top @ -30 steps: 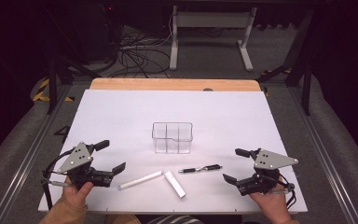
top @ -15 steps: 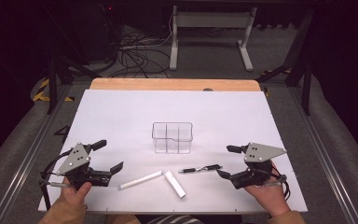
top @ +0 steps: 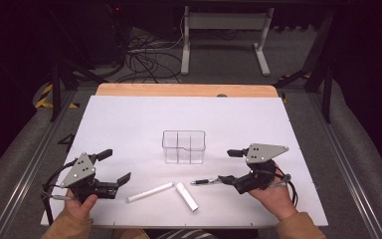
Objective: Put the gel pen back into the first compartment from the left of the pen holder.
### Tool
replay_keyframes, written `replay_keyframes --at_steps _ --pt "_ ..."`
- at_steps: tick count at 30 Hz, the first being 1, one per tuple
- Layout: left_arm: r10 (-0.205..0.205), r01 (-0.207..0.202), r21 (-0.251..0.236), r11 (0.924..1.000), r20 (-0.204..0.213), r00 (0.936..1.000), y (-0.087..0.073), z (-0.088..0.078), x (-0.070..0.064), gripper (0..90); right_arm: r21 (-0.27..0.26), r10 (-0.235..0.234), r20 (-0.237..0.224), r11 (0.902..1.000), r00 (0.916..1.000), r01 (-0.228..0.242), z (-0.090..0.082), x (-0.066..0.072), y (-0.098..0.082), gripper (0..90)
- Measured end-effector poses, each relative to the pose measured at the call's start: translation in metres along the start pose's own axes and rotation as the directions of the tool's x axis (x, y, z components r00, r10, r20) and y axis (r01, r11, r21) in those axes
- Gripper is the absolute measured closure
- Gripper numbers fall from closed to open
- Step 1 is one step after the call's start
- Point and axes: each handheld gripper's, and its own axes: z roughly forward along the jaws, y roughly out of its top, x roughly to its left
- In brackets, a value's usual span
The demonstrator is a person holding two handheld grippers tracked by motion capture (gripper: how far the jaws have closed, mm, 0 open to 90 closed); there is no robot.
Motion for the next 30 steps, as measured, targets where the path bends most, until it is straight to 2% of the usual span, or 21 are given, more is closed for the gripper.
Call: replay_keyframes --at_steps 5,10,14,20,24,28,30 --pt "0.0 0.0 -0.001 1.0 -0.008 1.0 -0.001 -0.001 0.001 7.0 0.018 -0.025 -0.009 0.9995 0.9996 0.025 0.008 0.001 0.006 15.2" --pt "-0.005 0.005 -0.006 1.0 -0.017 0.9998 -0.001 -0.003 0.003 7.0 0.024 -0.032 -0.025 0.9992 0.9992 0.032 0.014 0.002 0.008 14.8" --pt "-0.003 0.003 -0.004 1.0 -0.019 0.9998 -0.001 -0.004 0.003 7.1 0.027 -0.037 -0.049 0.9989 0.9981 0.039 0.015 0.0 0.009 16.9" --pt "-0.002 0.002 -0.001 1.0 -0.022 0.9997 -0.002 -0.005 0.002 7.1 0.05 -0.052 -0.061 0.9972 0.9968 0.055 0.013 -0.002 0.01 18.3" --pt "-0.004 0.004 -0.002 1.0 -0.025 0.9997 -0.003 -0.007 0.002 7.2 0.092 -0.077 -0.084 0.9921 0.9934 0.085 0.018 -0.002 0.013 23.4" --pt "-0.004 0.004 0.0 1.0 -0.026 0.9997 -0.003 -0.007 0.002 7.3 0.147 -0.112 -0.089 0.9812 0.9896 0.125 0.024 -0.002 0.018 23.8" --pt "-0.005 0.005 0.002 1.0 -0.025 0.9997 -0.003 -0.007 0.002 7.3 0.158 -0.113 -0.094 0.9792 0.9892 0.127 0.026 -0.002 0.019 24.3"
